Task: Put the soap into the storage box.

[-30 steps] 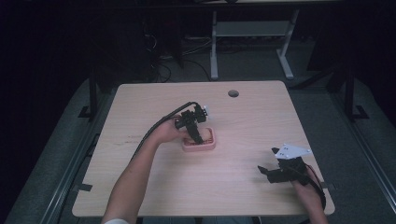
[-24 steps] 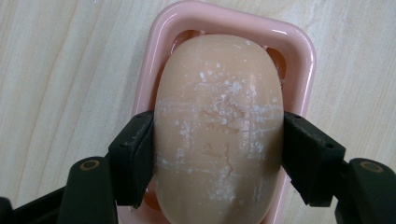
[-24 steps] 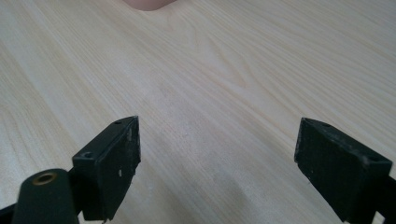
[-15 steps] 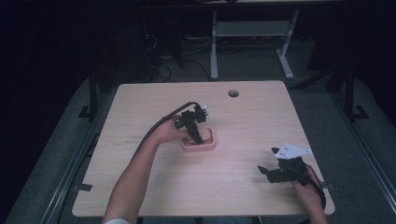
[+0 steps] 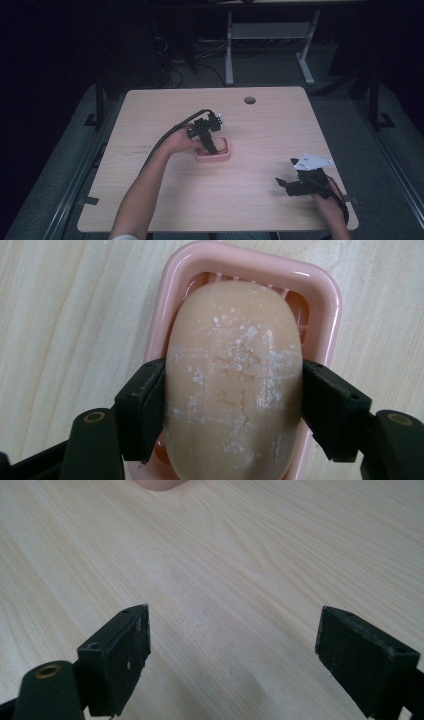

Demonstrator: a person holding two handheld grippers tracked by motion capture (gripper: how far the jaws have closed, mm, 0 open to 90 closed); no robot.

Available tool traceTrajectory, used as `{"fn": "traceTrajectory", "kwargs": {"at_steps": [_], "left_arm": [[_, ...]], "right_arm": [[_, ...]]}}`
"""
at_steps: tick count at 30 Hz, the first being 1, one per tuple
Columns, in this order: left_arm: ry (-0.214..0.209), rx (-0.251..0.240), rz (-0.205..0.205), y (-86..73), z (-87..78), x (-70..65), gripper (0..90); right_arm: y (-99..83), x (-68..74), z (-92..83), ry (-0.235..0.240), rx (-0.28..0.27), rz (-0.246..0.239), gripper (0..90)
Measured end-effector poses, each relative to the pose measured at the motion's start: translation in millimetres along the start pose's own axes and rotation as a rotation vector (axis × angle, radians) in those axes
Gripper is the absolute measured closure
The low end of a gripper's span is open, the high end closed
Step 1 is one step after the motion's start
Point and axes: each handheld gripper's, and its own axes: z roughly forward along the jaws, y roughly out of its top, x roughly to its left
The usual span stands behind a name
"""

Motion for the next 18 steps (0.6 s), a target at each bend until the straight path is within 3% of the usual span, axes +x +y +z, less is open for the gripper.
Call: {"fn": "traceTrajectory", "kwargs": {"at_steps": [2, 18], "left_arm": [[0.007, -0.024, 0.001, 0.3, -4.5, -0.1, 26.4], [-0.003, -0.019, 0.014, -6.0, -12.4, -9.8, 23.1]], "right_arm": [[0.1, 0.0, 0.0, 0.000, -0.001, 0.001, 13.8], [1.0, 0.7, 0.9, -0.001, 0.006, -0.010, 13.8]]}}
